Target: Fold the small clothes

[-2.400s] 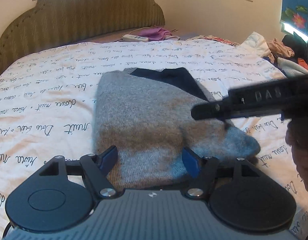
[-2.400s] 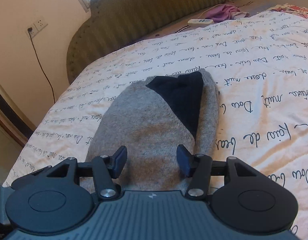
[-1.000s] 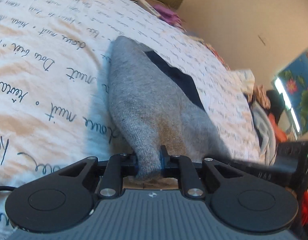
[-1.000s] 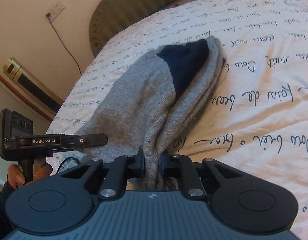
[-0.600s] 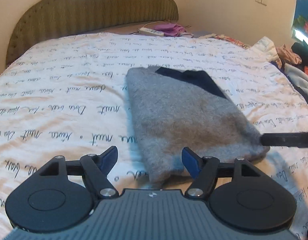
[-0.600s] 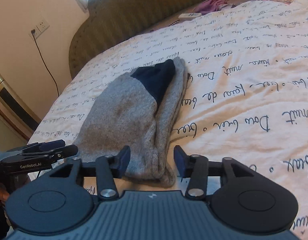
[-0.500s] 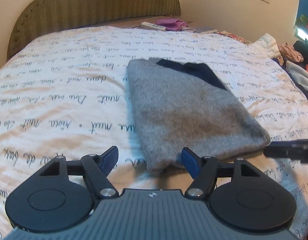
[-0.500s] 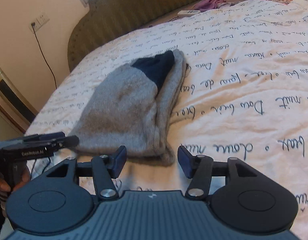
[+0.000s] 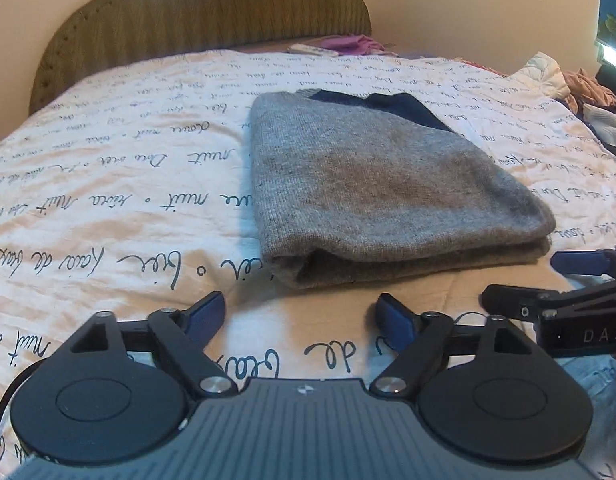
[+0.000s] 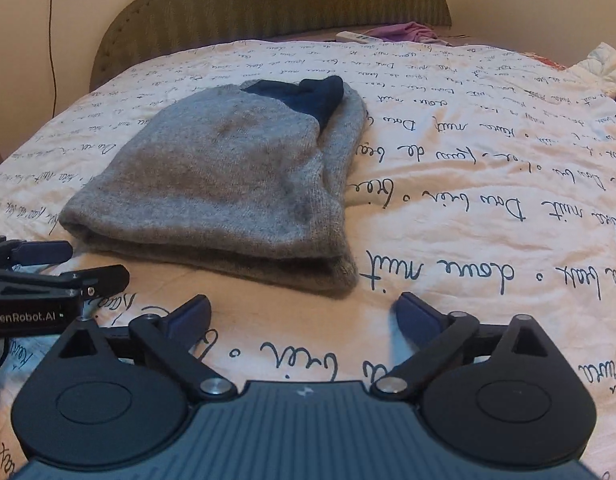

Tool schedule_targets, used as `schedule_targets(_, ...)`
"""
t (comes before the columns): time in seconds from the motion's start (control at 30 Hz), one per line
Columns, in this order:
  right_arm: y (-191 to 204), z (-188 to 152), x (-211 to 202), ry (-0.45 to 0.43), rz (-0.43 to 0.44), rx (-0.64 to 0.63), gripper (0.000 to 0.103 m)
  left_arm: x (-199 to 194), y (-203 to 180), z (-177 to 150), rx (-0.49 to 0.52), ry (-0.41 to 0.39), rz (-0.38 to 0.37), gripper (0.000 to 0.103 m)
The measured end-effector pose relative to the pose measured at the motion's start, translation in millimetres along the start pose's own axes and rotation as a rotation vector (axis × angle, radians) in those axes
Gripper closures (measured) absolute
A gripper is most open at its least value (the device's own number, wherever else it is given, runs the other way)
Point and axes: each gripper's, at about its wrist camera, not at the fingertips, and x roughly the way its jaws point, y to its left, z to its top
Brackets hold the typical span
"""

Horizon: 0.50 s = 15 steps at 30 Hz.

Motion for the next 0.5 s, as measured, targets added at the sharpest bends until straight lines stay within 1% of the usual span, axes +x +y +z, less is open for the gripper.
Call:
schedule_targets(0.03, 1.6, -0.4, 0.9, -0.013, -0.020, 0.016, 0.000, 1.2, -0.6, -2.6, 0.000, -0.012, 0.020, 0.007)
schedule_targets(0.13, 5.6, -2.2, 3.8, -0.048, -0.080, 0.042, 0.000, 2.7, 6.0, -0.9, -0.041, -0.005, 0.017, 0.000)
schedule_targets(0.23, 6.5, -5.3, 4.6, -0.078, -0.094, 0.064, 0.000, 2.6, 7.9, -0.6, -0.046, -0.008, 0.014, 0.000)
schedule_targets(0.33, 7.8, -9.6, 5.0, -0.096, -0.100, 0.049, 0.000, 2.0, 6.9, -1.1, -0.043, -0.010, 0.017, 0.000)
schedule_targets(0.5, 7.1, -10.1, 5.2, -0.098, -0.093, 0.042, 0.000, 2.8, 6.7, -1.2, -0.036, -0.007, 0.013, 0.000)
